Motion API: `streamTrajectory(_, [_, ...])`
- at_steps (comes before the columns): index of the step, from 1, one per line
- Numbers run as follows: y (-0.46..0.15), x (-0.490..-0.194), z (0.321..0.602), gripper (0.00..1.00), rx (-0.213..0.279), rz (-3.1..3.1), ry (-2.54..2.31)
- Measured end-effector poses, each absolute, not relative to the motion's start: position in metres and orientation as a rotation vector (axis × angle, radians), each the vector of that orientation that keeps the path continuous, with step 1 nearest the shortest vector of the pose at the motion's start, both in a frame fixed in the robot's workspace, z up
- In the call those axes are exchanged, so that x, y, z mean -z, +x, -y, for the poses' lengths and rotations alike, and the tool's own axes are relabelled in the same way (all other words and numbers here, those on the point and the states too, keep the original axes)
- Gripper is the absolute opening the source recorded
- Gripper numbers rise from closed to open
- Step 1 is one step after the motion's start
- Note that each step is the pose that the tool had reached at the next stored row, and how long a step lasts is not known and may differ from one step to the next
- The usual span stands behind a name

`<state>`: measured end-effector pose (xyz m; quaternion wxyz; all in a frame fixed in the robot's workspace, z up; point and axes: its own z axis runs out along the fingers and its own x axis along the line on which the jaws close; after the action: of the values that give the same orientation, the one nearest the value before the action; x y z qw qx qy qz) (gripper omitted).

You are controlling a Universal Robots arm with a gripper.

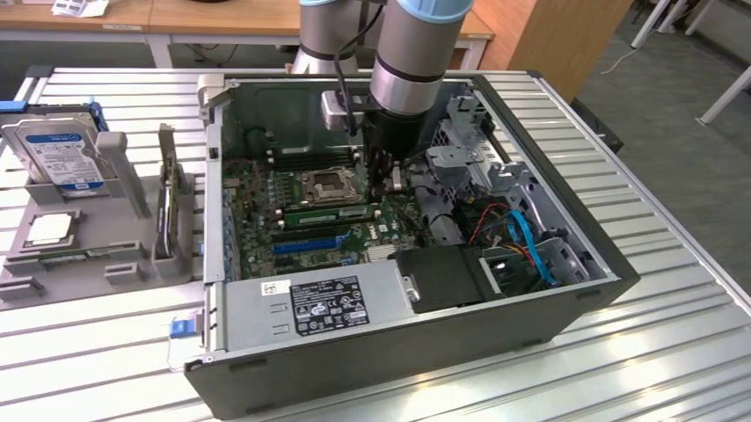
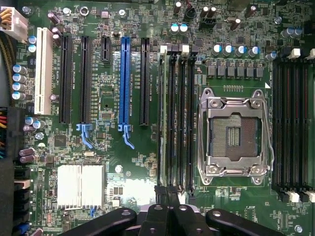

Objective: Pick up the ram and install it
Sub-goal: 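Press down the ram until it locks into place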

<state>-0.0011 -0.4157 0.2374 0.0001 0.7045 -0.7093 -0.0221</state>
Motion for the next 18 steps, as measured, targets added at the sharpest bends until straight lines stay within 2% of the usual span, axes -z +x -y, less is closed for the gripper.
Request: streamTrajectory(18, [-0.0012, -0.2315, 0.4135, 0.10, 0.070, 2.228, 2.213])
